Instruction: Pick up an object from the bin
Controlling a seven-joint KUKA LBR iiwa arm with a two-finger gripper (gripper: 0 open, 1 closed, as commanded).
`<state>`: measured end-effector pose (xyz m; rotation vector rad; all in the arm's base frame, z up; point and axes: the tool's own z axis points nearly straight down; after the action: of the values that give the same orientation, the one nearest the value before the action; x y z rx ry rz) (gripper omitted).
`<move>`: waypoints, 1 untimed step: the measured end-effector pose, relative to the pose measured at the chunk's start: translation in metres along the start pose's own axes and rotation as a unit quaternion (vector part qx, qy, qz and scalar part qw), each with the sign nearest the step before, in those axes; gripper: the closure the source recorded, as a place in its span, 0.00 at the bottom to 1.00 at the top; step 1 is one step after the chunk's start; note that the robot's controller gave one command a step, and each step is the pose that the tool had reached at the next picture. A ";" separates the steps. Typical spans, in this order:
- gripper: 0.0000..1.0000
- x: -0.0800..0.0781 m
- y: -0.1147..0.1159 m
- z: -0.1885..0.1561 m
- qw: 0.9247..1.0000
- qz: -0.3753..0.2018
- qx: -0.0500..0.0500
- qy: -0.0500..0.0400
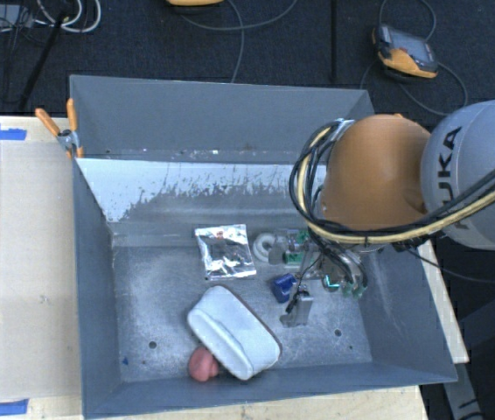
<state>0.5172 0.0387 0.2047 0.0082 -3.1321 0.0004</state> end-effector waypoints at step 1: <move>0.00 -0.038 -0.046 0.055 0.999 0.034 0.001 -0.003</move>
Offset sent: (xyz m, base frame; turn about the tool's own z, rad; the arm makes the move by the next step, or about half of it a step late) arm 0.0378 -0.0439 -0.0516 0.0633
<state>0.5551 -0.0075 0.1489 -0.0993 -3.1356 0.0029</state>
